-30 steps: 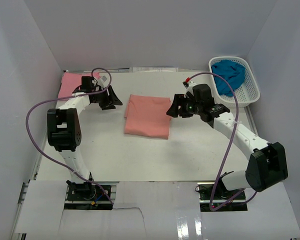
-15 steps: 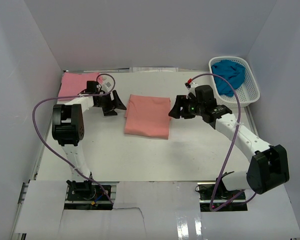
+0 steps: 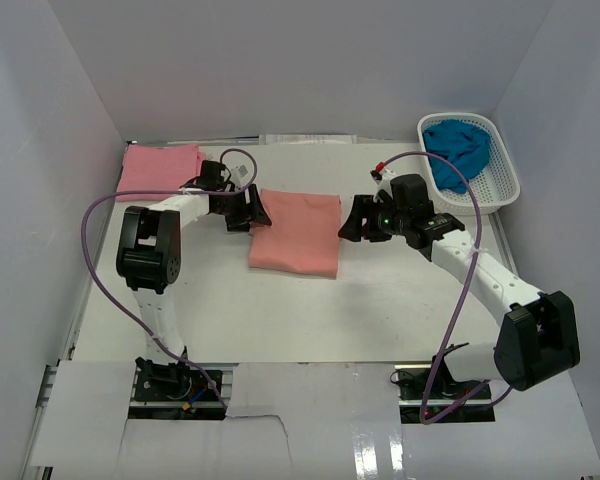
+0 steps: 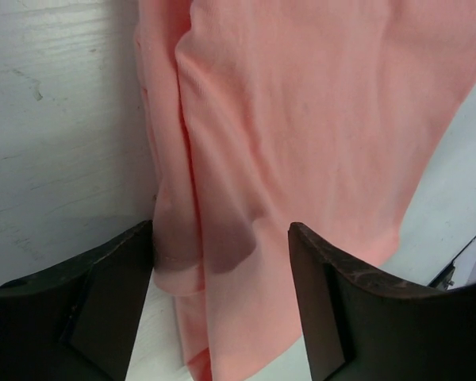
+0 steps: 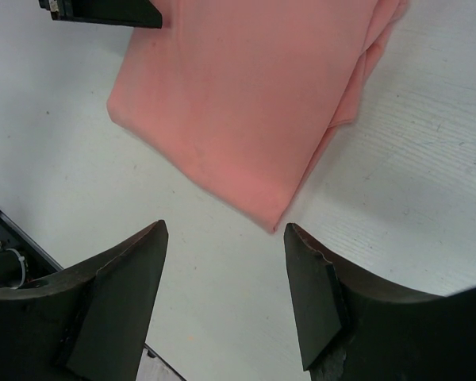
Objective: Fold and stack the t-shirts
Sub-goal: Put the neatly folded tshirt into the corner of the board with the left arm
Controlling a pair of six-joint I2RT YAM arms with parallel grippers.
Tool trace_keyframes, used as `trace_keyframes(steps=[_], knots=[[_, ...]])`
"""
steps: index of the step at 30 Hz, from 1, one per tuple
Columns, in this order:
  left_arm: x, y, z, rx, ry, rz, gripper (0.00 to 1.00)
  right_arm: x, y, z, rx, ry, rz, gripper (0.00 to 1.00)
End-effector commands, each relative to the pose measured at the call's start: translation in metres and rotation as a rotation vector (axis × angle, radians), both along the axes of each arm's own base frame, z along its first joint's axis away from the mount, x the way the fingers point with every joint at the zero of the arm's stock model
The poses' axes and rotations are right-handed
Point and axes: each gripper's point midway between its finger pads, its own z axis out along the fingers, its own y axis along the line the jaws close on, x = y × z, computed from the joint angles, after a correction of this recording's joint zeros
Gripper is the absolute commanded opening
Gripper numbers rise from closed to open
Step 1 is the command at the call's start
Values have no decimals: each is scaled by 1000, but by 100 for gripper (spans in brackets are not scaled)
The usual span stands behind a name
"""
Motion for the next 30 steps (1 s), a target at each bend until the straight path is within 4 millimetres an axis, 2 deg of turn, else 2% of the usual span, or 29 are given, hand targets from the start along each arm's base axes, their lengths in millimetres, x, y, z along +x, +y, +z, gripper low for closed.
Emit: trace_keyframes(steps=[1, 2, 3, 5, 11, 13, 16, 21, 30], knots=[[6, 7, -7, 55, -2, 18, 77, -1, -1, 10, 20, -41, 11, 67], [5, 8, -9, 61, 7, 17, 75, -1, 0, 11, 23, -40, 14, 67], [4, 8, -11, 63, 15, 12, 67, -2, 0, 11, 26, -41, 15, 67], [3, 6, -21, 78, 41, -4, 63, -2, 0, 13, 29, -42, 17, 67], [-10, -6, -43, 99, 98, -37, 35, -5, -2, 20, 43, -58, 17, 67], [-10, -7, -43, 97, 102, -43, 16, -6, -3, 20, 44, -59, 15, 67], [-10, -7, -41, 98, 104, -47, 0, -7, -5, 19, 42, -58, 13, 67], [-8, -14, -29, 63, 93, -80, 0, -8, -8, 18, 41, -58, 9, 67], [17, 11, -7, 84, 50, -33, 0, -8, -10, 19, 45, -58, 7, 67]])
